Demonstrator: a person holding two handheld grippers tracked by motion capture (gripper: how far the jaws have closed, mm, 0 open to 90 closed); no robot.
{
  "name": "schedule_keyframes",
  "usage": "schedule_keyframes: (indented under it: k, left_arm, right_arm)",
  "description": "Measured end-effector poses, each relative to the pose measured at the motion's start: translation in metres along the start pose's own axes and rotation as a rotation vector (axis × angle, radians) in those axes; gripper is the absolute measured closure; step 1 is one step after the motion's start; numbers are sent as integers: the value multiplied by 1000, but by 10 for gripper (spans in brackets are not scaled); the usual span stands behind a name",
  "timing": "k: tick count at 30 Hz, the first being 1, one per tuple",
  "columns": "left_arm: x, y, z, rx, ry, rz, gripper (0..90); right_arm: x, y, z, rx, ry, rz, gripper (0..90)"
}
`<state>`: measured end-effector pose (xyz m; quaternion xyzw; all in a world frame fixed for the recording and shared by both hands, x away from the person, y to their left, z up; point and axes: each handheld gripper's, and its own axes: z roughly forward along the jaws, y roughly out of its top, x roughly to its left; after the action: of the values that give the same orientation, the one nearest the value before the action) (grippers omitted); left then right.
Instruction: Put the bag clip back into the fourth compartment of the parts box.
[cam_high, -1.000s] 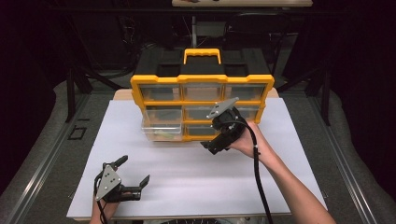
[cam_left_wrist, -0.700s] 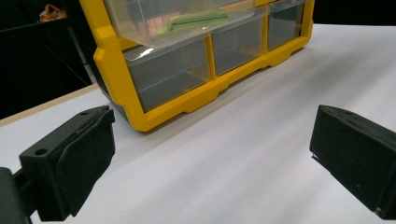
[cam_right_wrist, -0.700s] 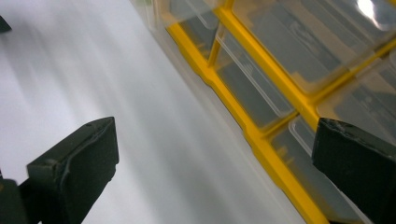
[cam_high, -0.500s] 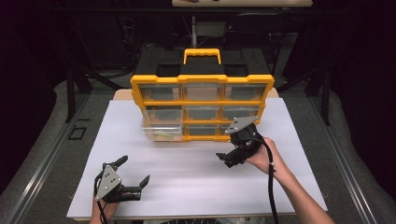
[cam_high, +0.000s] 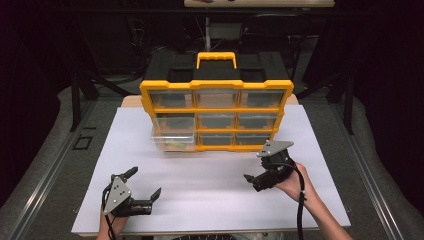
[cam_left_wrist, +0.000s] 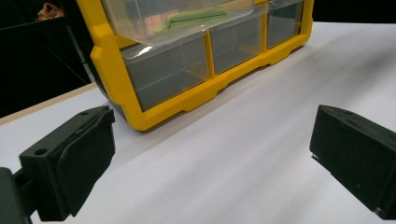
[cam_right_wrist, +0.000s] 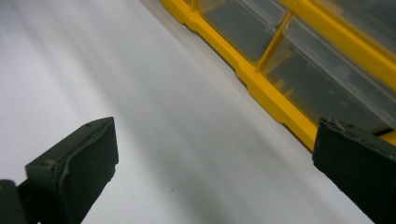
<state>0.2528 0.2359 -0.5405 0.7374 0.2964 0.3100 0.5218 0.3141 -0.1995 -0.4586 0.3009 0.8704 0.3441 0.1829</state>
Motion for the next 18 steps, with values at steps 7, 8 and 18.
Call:
schedule_keyframes:
  k: [7, 8, 18]
  left_arm:
    - [0, 0, 0, 0, 1, 0, 4]
    - [0, 0, 0, 0, 1, 0, 4]
    - [0, 0, 0, 1, 1, -1, 4]
  right_arm:
    - [0, -23, 1, 5, -8, 23, 0]
    - [0, -26, 1, 5, -5, 27, 0]
    - [2, -48, 0, -41, -9, 52, 0]
